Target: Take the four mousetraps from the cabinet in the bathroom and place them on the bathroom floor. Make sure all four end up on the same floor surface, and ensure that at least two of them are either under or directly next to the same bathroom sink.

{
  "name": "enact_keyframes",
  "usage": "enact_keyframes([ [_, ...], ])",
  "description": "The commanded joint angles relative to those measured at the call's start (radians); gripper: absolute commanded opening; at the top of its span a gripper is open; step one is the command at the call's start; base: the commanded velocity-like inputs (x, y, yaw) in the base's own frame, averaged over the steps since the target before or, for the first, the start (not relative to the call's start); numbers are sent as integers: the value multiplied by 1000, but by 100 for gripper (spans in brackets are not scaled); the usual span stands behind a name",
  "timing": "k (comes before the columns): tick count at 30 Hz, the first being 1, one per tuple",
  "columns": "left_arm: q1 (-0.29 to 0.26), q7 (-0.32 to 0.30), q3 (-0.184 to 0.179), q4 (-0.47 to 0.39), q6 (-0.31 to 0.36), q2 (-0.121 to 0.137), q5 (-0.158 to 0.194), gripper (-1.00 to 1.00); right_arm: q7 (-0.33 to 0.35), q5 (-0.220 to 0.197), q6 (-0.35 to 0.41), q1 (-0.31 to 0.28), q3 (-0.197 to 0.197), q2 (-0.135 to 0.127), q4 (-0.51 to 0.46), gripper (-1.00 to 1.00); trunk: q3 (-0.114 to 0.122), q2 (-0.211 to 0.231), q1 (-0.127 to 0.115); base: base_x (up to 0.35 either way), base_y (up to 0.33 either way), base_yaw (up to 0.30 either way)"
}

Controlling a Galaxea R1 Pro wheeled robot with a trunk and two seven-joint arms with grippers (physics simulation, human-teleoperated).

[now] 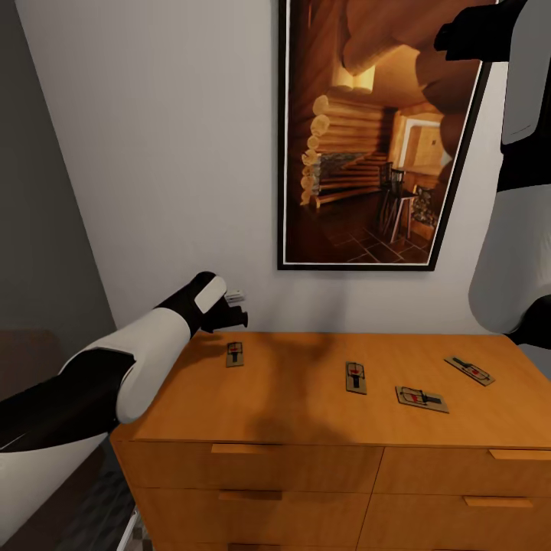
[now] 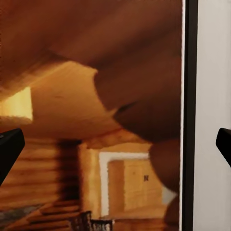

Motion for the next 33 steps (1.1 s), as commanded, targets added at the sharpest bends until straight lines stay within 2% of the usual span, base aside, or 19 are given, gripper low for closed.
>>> enact_keyframes([
  [1, 0, 6, -8, -2, 2, 0, 10, 100, -8, -7, 4, -1, 3, -1, 0, 100, -1, -1, 0, 0, 0, 0],
  [33, 30, 5, -9, -12, -2, 0, 9, 100, -8, -7, 4, -1, 3, 1, 0, 100, -1, -1, 0, 37, -3, 0],
])
